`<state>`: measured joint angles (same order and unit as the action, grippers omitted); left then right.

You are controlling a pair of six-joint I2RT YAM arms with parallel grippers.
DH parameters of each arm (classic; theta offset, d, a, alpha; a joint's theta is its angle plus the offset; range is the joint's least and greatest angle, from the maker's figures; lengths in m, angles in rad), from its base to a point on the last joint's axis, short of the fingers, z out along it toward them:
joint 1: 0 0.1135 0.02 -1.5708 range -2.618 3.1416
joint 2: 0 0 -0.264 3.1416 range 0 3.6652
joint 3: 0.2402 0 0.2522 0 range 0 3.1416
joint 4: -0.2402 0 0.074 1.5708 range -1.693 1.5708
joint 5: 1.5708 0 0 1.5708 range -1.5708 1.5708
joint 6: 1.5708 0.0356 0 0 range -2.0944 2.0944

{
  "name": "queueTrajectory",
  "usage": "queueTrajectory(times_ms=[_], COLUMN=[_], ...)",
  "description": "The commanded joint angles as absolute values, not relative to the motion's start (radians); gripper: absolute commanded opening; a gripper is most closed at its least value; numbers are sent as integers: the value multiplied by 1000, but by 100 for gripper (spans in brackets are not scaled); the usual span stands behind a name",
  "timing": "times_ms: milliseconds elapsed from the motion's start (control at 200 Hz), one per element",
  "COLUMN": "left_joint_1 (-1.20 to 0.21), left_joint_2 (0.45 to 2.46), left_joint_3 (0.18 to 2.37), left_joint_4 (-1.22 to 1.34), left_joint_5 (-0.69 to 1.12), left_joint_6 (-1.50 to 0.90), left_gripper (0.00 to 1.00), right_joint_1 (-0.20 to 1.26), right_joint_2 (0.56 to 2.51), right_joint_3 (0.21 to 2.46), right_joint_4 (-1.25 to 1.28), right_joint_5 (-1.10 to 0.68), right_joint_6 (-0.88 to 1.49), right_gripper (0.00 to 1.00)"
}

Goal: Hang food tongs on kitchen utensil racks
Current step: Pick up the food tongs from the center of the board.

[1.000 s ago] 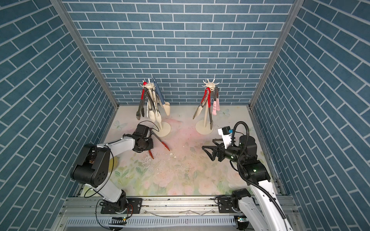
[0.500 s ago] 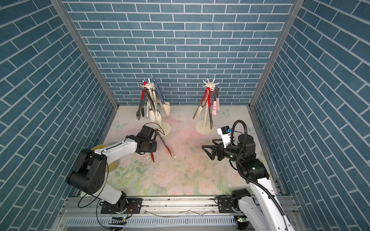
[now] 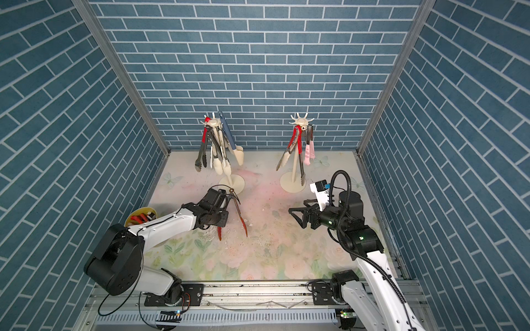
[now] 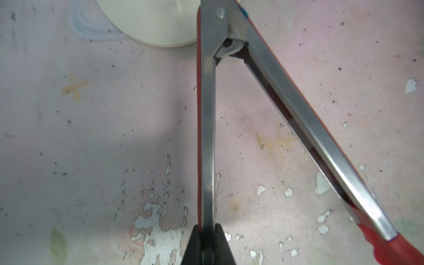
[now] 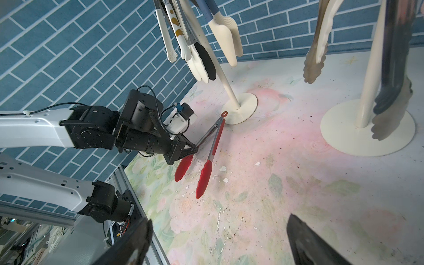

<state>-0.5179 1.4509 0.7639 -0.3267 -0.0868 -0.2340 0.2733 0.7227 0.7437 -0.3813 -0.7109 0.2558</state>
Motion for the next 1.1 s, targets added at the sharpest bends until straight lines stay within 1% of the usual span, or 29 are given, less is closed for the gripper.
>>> queueTrajectory(times_ms=[0,225,605,1095], left_joint_1=[-557,-633,-661,-661], left_joint_2=[1396,1325,1267,1203], left_joint_3=[728,690,661,657], left_joint_4=[-227,-94,47,267], left_joint_5=[-89,-86,-53,115], left_joint_6=[-179,-95,-1,108], left_gripper=[1,2,2,4], right_joint_1=[278,278,278,278], right_joint_2=[725,736,752,771], right_joint_3=[783,796,821,844], right_joint_4=[-398,-414,-438,-457], right_joint_5=[-698,-686,-667,-650], right_joint_6=[206,193,170,146], right_gripper=[92,93,92,92])
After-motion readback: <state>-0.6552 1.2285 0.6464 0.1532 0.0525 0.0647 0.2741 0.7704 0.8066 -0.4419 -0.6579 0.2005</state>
